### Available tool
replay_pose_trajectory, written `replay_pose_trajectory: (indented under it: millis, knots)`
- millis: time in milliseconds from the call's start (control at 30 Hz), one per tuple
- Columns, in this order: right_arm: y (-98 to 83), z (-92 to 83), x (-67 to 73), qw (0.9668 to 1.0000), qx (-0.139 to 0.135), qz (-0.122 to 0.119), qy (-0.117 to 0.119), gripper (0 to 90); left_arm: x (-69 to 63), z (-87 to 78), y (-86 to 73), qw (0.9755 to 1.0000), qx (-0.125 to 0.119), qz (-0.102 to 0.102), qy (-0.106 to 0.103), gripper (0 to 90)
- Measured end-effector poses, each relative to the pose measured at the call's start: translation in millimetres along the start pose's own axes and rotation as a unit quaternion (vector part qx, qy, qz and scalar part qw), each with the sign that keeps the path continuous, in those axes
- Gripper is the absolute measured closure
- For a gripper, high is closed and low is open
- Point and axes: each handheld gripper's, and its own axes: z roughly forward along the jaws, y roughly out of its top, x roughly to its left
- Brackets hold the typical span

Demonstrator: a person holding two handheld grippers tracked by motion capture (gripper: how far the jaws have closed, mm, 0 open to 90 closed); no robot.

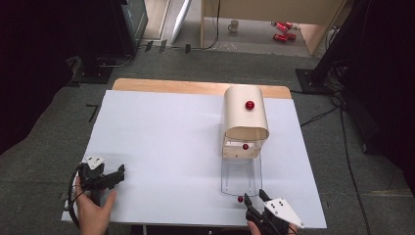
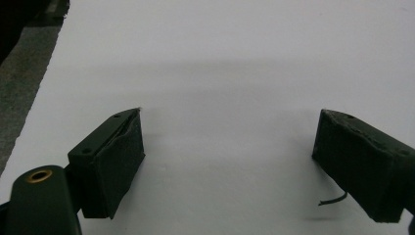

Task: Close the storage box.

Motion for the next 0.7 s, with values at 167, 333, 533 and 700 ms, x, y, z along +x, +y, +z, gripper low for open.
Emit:
replay_pose_trajectory:
  millis: [167,333,533,700]
  knots:
    - [-4.5,-2.0,5.4,0.9999,0.015,0.005,0.004,54.2,0.0,0.0,0.0,1.0,0.0,0.0,0.0,11.8]
    - [-8.2,1.0,7.8,0.9996,0.025,0.008,0.012,59.1,0.0,0.0,0.0,1.0,0.0,0.0,0.0,11.8]
    - [-8.8,1.1,8.6,0.9996,0.025,0.01,0.013,62.6,0.0,0.0,0.0,1.0,0.0,0.0,0.0,11.8]
    - [-15.6,4.5,10.5,0.9987,0.043,0.01,0.025,64.3,0.0,0.0,0.0,1.0,0.0,0.0,0.0,11.8]
